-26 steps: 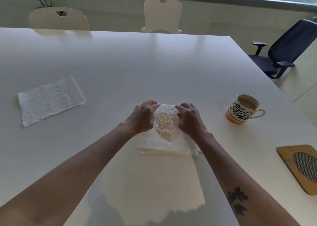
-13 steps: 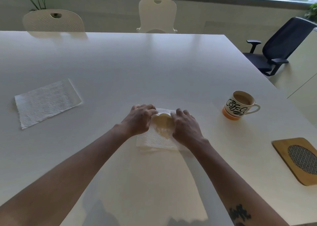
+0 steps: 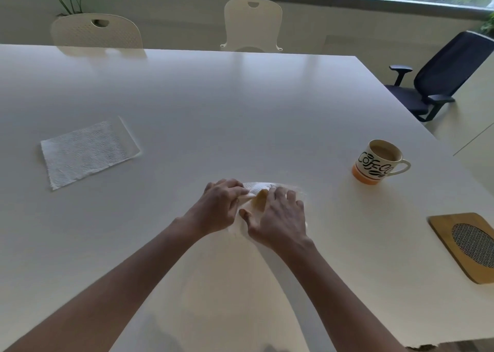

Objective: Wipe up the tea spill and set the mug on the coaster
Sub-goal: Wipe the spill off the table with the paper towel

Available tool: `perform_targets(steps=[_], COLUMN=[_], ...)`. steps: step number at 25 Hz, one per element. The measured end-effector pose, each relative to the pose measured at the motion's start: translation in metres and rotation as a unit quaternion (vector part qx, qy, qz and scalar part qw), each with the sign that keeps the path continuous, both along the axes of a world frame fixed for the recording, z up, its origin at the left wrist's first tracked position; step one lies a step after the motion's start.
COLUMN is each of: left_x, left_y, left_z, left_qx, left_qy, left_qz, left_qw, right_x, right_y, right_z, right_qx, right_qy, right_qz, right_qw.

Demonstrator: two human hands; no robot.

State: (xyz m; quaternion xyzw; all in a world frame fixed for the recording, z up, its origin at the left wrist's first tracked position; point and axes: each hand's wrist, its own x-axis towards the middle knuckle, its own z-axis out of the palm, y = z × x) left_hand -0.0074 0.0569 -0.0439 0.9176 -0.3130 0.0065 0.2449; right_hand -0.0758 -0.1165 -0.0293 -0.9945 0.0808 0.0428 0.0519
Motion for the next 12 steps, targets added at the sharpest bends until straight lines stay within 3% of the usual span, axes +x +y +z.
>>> perform_targets(steps=[2,6,12], left_x=[-0.009,-0.020,-0.035], left_y=[0.003,0.014,0.026], left_z=[0.002,0.016,0.020], left_qx=[-0.069,-0.190,-0.289], left_qy=[0.043,0.208,0.144], left_qz=[0.000,0.028,0.126], left_qw=[0.997,0.959,0.938], right_x=[-0.003,-0.002,-0.020], right_y=[0.006,0.016,0.018], right_z=[-0.002,-0.006,-0.008], right_qx=[0.031,0.081,0.071], right_qy=[-0.002,-0.047,-0.085], right_qz=[-0.017,0.005,0.158], right_qw=[0.999,0.996,0.981])
